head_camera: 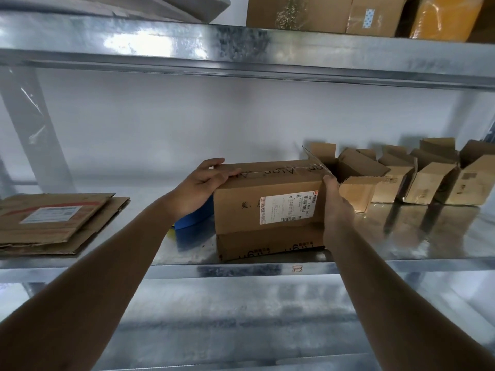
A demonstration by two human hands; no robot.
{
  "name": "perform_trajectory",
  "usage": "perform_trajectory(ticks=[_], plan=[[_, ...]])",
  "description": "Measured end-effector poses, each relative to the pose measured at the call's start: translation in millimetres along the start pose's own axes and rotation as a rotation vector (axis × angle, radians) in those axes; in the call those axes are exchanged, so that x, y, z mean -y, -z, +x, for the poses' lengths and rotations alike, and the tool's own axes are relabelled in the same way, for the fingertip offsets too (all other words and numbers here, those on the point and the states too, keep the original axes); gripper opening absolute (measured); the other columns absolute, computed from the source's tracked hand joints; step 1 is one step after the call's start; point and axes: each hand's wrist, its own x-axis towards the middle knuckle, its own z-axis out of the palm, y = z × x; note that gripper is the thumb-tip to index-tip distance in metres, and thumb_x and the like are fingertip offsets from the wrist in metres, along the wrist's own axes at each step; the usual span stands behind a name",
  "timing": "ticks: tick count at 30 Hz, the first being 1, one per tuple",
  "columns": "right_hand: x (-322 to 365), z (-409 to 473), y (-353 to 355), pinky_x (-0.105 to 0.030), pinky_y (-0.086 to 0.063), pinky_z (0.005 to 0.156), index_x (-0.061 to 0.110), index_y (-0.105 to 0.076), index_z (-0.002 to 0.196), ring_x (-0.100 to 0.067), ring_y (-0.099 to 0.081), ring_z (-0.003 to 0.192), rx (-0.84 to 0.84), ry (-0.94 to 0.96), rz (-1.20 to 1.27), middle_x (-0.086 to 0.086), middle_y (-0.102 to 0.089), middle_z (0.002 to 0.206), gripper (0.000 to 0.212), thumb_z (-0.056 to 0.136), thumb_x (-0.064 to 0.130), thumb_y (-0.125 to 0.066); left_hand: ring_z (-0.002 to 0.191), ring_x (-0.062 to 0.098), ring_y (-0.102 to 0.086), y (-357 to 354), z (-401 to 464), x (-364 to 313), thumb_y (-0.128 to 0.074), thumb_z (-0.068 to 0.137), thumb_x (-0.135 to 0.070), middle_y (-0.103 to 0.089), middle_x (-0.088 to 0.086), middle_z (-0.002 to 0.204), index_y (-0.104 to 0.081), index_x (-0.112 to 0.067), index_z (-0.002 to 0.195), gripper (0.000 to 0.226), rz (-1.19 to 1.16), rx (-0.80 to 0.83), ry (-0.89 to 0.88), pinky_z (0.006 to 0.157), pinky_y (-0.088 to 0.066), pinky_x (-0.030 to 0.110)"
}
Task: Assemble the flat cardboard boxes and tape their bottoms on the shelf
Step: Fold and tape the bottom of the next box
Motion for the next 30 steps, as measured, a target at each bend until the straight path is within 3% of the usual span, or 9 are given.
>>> perform_trajectory(ticks=[3, 7, 12, 15, 18, 23, 27, 30], plan=[[4.0, -4.6, -3.5, -0.037, -0.038, 0.078, 0.015, -0.045, 0.146, -0.014, -0.046, 0.078, 0.022, -0.014, -0.012, 0.0, -0.055, 0.093, 0.1, 0.078, 0.087, -0.058, 0.141, 0.0, -0.038, 1.8, 0.6, -1.5, -0.048, 0.109, -0.031, -0.041, -0.013, 0.15, -0.072, -0.048, 0.125, 0.032, 0.012, -0.013, -0.017, 0.119, -0.04, 0.044], [16.6, -10.0, -8.7, -0.033, -0.029, 0.058, 0.015, -0.042, 0.146, -0.015, -0.045, 0.075, 0.001, -0.041, -0.052, -0.001, -0.053, 0.089, 0.086, 0.086, 0.072, -0.064, 0.137, 0.005, -0.044, 7.0, -2.0, 2.8, -0.052, 0.108, -0.024, -0.044, -0.012, 0.145, -0.074, -0.045, 0.123, 0.034, 0.006, -0.015, -0.038, 0.118, -0.041, 0.04], [21.6, -5.6, -15.4, -0.038, -0.056, 0.074, 0.019, -0.054, 0.13, -0.026, -0.07, 0.088, 0.006, -0.132, -0.019, -0.008, -0.074, 0.097, 0.096, 0.061, 0.084, -0.068, 0.136, 0.005, -0.044, 12.2, -6.8, 1.4, -0.054, 0.107, -0.02, -0.045, -0.011, 0.144, -0.074, -0.044, 0.123, 0.035, 0.011, 0.012, -0.071, 0.114, -0.041, 0.031], [25.3, -1.5, -14.2, -0.037, -0.059, 0.072, 0.021, -0.062, 0.122, -0.027, -0.075, 0.083, 0.067, -0.134, -0.012, -0.008, -0.077, 0.094, 0.082, 0.066, 0.079, -0.075, 0.135, 0.004, -0.044, 14.1, -7.3, 0.4, -0.054, 0.107, -0.019, -0.044, -0.01, 0.143, -0.074, -0.041, 0.124, 0.034, 0.01, 0.046, -0.086, 0.109, -0.04, 0.023], [30.9, -3.1, -11.9, -0.036, -0.058, 0.069, 0.021, -0.063, 0.12, -0.025, -0.073, 0.083, 0.107, -0.137, -0.019, -0.007, -0.074, 0.093, 0.06, 0.08, 0.064, -0.072, 0.135, 0.005, -0.044, 12.5, -5.8, -0.5, -0.054, 0.107, -0.019, -0.044, -0.01, 0.143, -0.075, -0.041, 0.123, 0.034, 0.008, 0.057, -0.097, 0.108, -0.04, 0.022], [34.2, -11.8, -11.7, -0.033, -0.048, 0.058, 0.021, -0.061, 0.105, -0.023, -0.068, 0.079, 0.121, -0.136, -0.017, -0.007, -0.07, 0.093, 0.046, 0.087, 0.061, -0.073, 0.134, 0.006, -0.044, 9.7, -6.0, -1.1, -0.052, 0.108, -0.019, -0.042, -0.009, 0.143, -0.074, -0.037, 0.125, 0.033, 0.012, 0.05, -0.106, 0.103, -0.042, 0.014], [41.2, -12.7, -15.6, -0.031, -0.044, 0.057, 0.018, -0.063, 0.124, -0.023, -0.063, 0.072, 0.103, -0.143, -0.072, -0.005, -0.067, 0.091, 0.049, 0.093, 0.055, -0.068, 0.133, 0.004, -0.045, 8.3, -7.4, -2.3, -0.051, 0.108, -0.019, -0.042, -0.009, 0.144, -0.073, -0.034, 0.127, 0.033, -0.006, 0.057, -0.122, 0.101, -0.043, 0.011], [44.7, -15.9, -17.2, -0.031, -0.034, 0.055, 0.019, -0.057, 0.118, -0.022, -0.054, 0.069, 0.037, -0.222, -0.129, -0.005, -0.065, 0.101, 0.05, 0.092, 0.06, -0.065, 0.137, 0.005, -0.045, 7.4, -6.9, 1.9, -0.051, 0.108, -0.025, -0.044, -0.012, 0.147, -0.071, -0.038, 0.13, 0.032, -0.083, 0.047, -0.098, 0.108, -0.045, 0.02]])
